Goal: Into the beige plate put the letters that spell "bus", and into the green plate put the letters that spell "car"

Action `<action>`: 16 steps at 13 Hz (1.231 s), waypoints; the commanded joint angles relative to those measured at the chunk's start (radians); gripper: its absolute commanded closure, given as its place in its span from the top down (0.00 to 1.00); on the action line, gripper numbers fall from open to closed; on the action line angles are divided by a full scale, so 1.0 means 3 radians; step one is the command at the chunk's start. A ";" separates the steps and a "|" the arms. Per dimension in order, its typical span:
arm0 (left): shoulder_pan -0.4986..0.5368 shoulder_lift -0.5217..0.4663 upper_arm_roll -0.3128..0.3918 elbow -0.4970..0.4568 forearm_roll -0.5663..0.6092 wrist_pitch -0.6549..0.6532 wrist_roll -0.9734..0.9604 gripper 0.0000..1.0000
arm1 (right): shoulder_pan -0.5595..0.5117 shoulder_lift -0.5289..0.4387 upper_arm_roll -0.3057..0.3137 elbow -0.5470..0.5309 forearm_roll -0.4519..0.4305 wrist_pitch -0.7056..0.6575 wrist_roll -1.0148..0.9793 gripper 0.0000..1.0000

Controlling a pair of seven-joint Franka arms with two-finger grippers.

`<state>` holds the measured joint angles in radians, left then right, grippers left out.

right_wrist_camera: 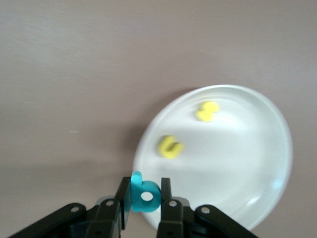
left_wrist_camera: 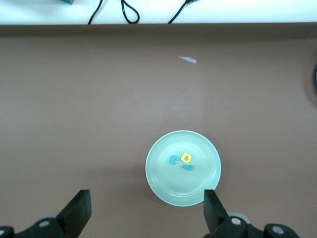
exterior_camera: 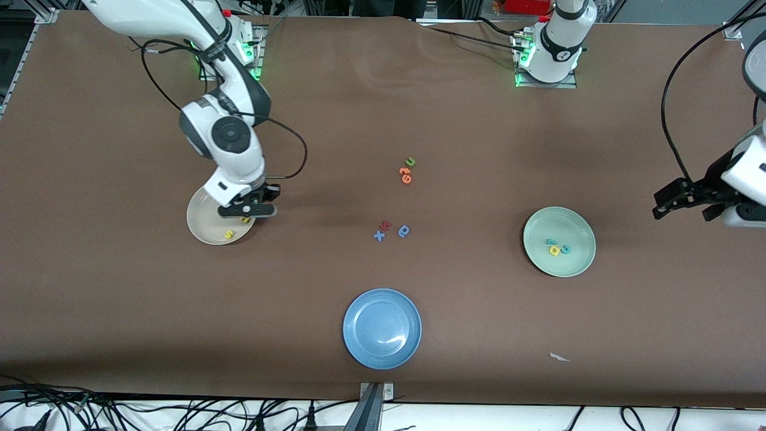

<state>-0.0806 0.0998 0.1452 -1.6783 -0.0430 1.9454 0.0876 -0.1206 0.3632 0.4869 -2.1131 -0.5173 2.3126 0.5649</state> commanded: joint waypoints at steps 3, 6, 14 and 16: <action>-0.0002 -0.0200 -0.0049 -0.0138 0.0210 -0.0123 0.0096 1.00 | -0.0262 -0.0173 0.0024 -0.0161 0.0022 -0.0034 -0.0436 0.33; -0.0007 -0.0271 -0.0055 -0.0132 0.0205 -0.0165 0.0230 1.00 | -0.0268 -0.0173 0.0018 -0.0161 0.0037 -0.0049 -0.0431 0.78; 0.0028 -0.0348 -0.0121 -0.0086 0.0184 -0.0487 0.0276 1.00 | -0.0242 -0.0198 0.0105 0.0650 0.0563 -0.0978 -0.0573 0.90; 0.0023 -0.0348 -0.0131 -0.0086 0.0184 -0.0538 0.0271 1.00 | -0.0222 -0.0214 0.0090 0.1090 0.0803 -0.1427 -0.0849 0.90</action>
<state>-0.0792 0.0187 0.1125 -1.6867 -0.0112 1.8030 0.1472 -0.1905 0.3045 0.5129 -1.9019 -0.3412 2.0067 0.3861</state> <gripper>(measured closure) 0.000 0.097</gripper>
